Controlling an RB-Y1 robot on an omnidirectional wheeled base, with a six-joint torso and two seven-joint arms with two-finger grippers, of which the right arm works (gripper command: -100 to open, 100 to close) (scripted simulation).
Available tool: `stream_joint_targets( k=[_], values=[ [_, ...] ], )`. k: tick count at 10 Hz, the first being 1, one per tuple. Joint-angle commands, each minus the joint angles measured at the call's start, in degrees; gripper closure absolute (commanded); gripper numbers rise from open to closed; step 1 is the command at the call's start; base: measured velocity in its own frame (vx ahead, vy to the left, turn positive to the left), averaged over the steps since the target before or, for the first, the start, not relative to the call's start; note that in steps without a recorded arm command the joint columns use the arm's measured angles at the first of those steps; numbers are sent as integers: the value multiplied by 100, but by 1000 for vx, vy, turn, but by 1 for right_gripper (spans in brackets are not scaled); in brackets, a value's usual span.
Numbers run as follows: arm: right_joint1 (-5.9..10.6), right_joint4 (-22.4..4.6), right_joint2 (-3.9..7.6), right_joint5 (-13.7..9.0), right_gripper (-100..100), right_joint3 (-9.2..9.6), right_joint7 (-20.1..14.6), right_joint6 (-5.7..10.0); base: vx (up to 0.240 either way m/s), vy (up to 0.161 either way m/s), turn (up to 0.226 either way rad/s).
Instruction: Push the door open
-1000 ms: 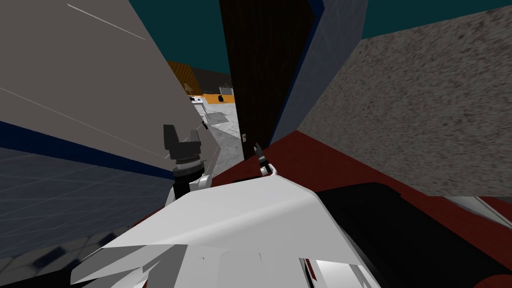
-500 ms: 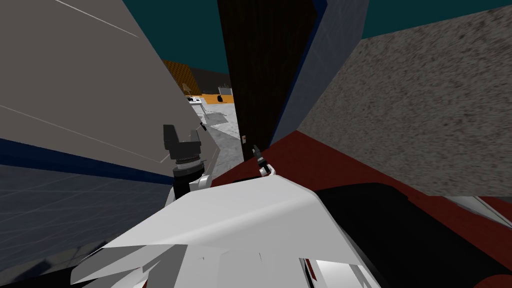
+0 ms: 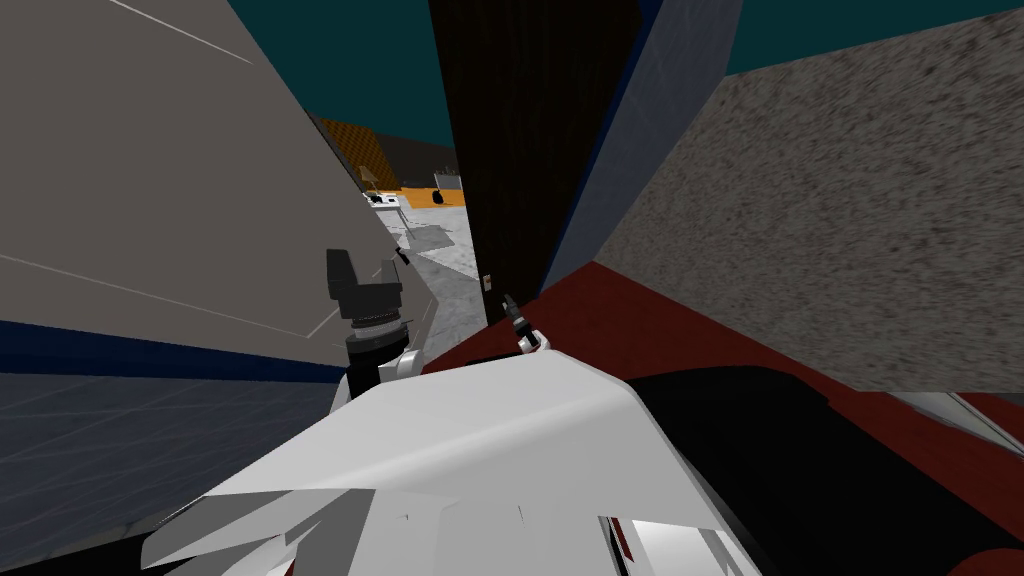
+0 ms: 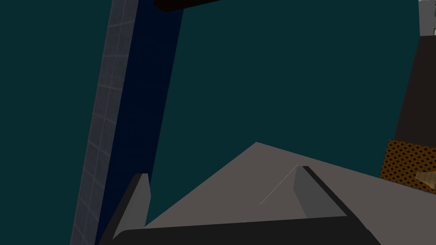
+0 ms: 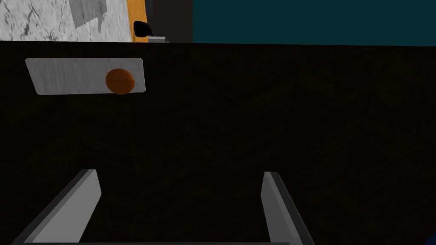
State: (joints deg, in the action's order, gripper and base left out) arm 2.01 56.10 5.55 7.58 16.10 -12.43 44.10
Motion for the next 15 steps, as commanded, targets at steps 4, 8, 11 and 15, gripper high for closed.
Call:
stream_joint_targets(
  k=[4, 8, 11, 15],
  values=[
    [245, -628, -29, 19, -100, 112, -19, 108, 69, 4, -13],
    [393, -1014, -36, 33, -100, 195, -44, 160, 72, 4, -12],
    [580, -1504, -49, 52, -100, 301, -75, 226, 128, 9, -20],
    [664, -1719, -60, 58, -100, 343, -81, 262, 101, 7, -9]
  ],
)
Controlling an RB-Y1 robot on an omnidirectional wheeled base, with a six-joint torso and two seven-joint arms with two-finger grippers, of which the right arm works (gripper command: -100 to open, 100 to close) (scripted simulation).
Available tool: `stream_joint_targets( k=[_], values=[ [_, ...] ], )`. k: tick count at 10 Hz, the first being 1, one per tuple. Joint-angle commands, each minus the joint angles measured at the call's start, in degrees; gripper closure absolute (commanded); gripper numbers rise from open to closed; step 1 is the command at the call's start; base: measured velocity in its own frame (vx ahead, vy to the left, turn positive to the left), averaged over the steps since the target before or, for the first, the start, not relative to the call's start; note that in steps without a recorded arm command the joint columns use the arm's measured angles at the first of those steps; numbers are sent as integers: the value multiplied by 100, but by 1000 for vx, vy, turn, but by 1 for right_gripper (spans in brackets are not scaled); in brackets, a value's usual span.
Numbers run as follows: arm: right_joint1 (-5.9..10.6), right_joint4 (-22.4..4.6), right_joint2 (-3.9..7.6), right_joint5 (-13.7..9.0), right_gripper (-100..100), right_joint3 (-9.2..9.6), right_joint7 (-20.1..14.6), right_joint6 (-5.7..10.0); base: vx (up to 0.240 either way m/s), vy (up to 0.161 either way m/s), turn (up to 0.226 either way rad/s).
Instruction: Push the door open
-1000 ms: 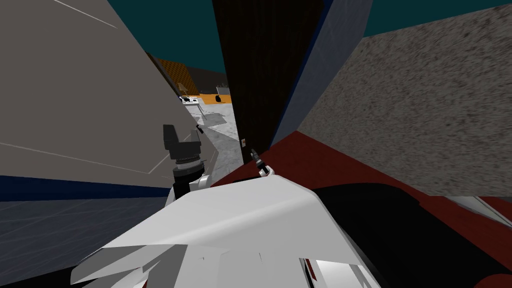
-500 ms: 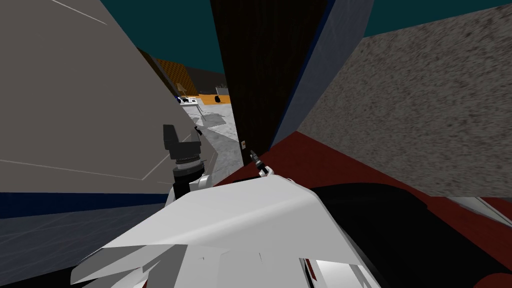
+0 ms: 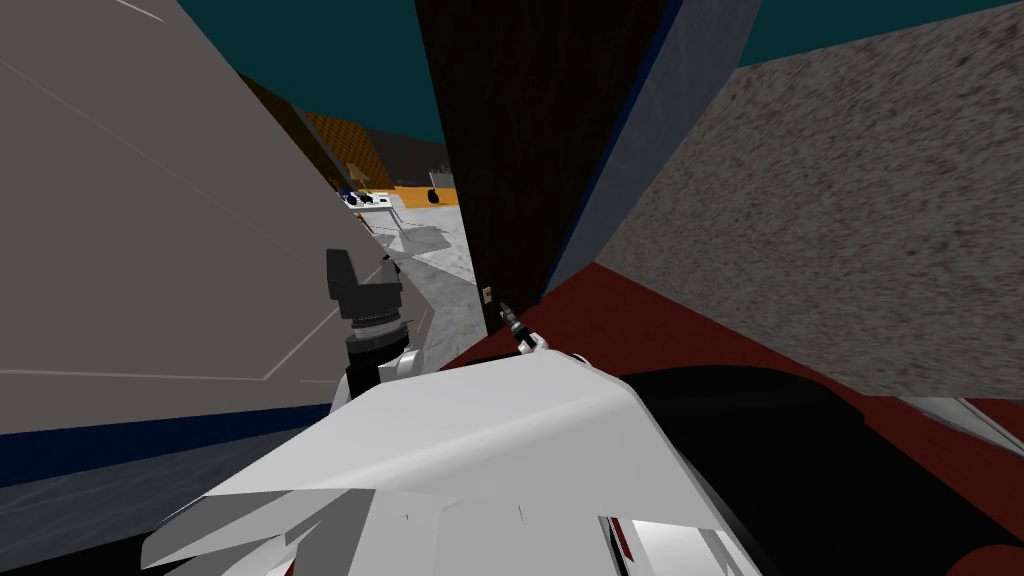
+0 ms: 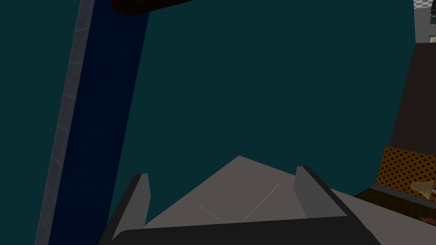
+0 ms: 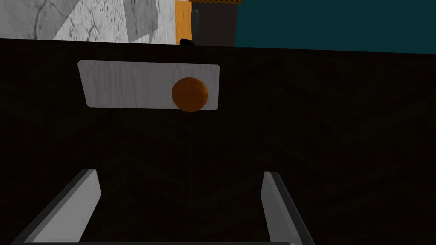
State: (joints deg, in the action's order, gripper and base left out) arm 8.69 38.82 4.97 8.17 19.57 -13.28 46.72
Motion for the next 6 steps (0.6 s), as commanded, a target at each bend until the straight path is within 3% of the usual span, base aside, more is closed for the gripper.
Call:
stream_joint_targets(
  k=[1, 6],
  values=[
    [5, -23, -4, -10, -100, -23, 27, 1, 128, 50, 41],
    [20, -96, -65, -42, -100, -98, 113, 3, 178, 91, 31]
  ],
)
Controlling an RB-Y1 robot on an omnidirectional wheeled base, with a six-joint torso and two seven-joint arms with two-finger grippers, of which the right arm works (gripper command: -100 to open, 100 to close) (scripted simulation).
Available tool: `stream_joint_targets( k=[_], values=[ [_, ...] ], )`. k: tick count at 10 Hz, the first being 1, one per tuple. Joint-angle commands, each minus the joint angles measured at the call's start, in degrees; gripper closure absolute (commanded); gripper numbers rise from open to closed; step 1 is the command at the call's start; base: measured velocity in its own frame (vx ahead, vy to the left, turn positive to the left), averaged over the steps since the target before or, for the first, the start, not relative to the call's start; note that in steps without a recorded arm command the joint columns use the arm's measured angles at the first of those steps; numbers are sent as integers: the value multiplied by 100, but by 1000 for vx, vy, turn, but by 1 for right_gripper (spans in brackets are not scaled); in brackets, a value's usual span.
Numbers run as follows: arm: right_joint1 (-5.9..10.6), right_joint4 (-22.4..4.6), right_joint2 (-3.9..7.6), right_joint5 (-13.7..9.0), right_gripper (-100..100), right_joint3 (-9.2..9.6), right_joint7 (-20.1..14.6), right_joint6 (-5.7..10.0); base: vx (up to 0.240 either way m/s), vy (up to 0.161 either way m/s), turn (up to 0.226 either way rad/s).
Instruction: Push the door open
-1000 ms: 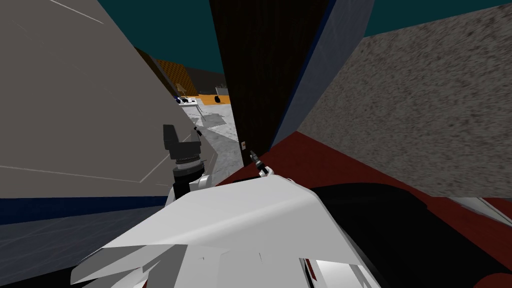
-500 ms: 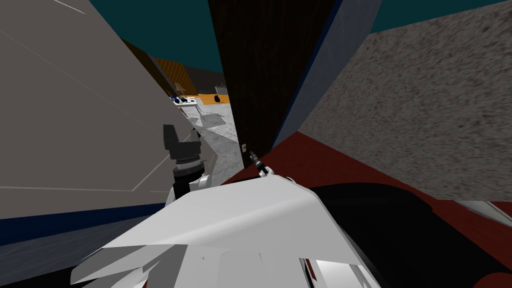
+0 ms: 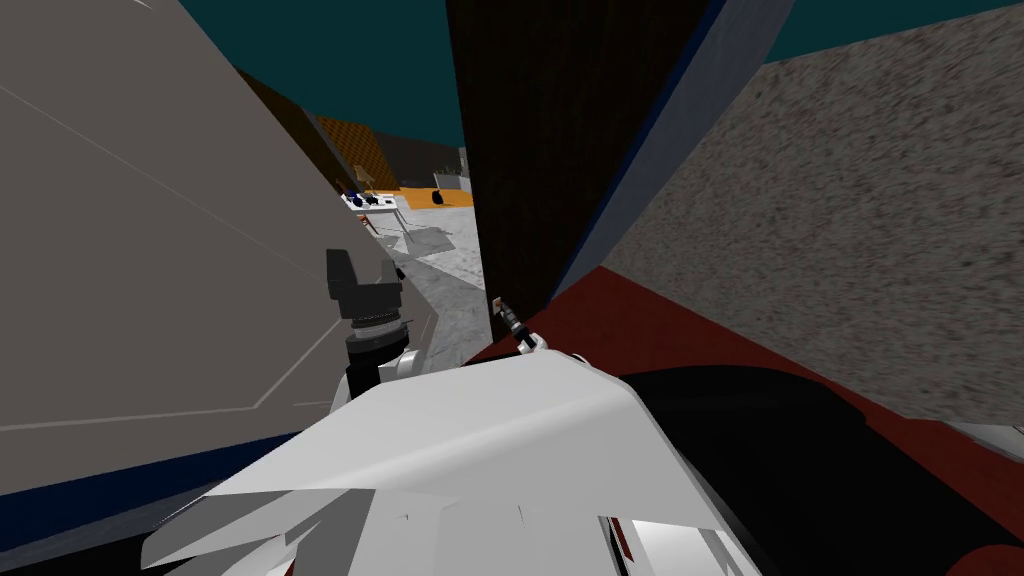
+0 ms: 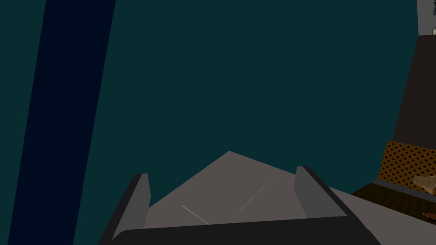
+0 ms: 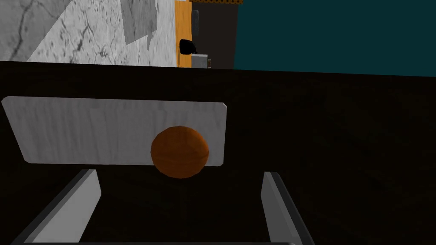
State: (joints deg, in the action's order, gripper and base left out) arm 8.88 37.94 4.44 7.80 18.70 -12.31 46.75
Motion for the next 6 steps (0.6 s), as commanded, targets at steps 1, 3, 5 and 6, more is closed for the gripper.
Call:
stream_joint_targets(
  k=[1, 3, 5, 6],
  values=[
    [4, -23, -32, -11, -100, -25, 32, 0, 187, 62, 35],
    [8, -33, -40, -13, -100, -29, 35, 4, 124, 57, 11],
    [8, -33, -40, -13, 100, -29, 35, 4, -22, -11, 8],
    [8, -33, -40, -13, 100, -29, 35, 4, -16, -11, 4]
  ],
)
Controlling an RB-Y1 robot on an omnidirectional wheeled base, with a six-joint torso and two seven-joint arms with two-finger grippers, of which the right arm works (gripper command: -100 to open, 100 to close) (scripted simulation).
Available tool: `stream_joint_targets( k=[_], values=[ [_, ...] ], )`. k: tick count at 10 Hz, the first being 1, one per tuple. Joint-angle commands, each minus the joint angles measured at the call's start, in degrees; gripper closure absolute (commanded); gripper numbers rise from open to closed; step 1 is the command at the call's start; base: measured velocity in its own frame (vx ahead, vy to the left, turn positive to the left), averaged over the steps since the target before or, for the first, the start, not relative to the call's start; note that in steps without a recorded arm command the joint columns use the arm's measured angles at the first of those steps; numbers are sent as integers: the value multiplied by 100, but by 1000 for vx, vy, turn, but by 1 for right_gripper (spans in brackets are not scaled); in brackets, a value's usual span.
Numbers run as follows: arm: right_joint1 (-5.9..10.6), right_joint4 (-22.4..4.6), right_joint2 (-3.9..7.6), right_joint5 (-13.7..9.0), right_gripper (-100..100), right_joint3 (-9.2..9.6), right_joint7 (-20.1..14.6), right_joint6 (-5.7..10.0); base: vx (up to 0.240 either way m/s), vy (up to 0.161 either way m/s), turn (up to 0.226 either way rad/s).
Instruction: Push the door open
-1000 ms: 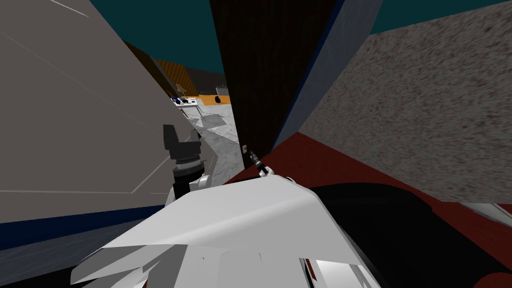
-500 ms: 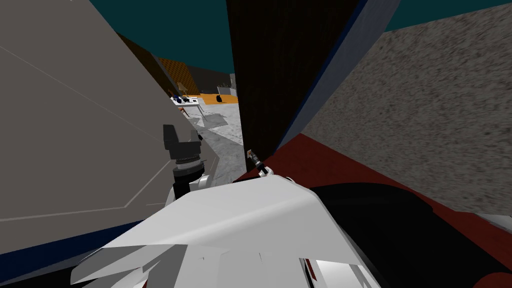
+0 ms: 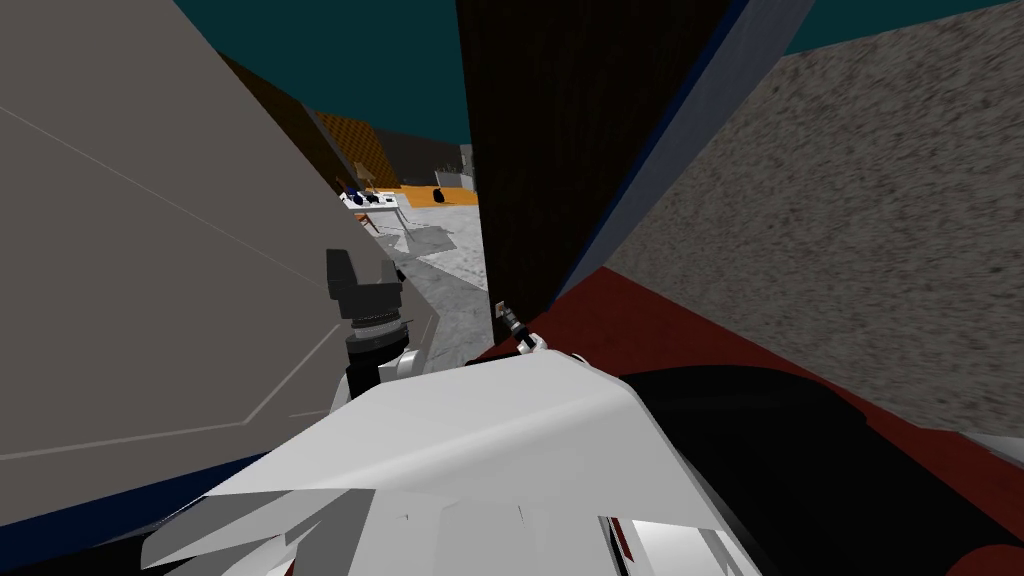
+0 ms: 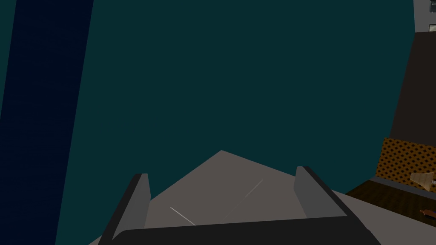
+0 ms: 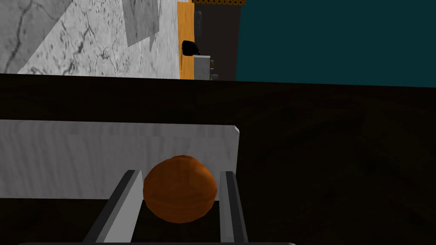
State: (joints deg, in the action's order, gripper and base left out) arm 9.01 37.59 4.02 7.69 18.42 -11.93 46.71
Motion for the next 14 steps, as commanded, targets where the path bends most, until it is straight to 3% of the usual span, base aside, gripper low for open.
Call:
stream_joint_targets(
  k=[1, 6, 13, 14],
  values=[
    [-5, 2, 1, -2, 100, -1, -3, 9, -10, -5, -5],
    [-1, -30, 18, -56, 100, -127, 104, -14, 78, 39, -14],
    [34, -107, -14, -258, 100, -580, 473, -37, 171, 101, -64],
    [-2, -77, 3, -225, -100, -491, 400, -56, -30, 44, -64]
  ],
)
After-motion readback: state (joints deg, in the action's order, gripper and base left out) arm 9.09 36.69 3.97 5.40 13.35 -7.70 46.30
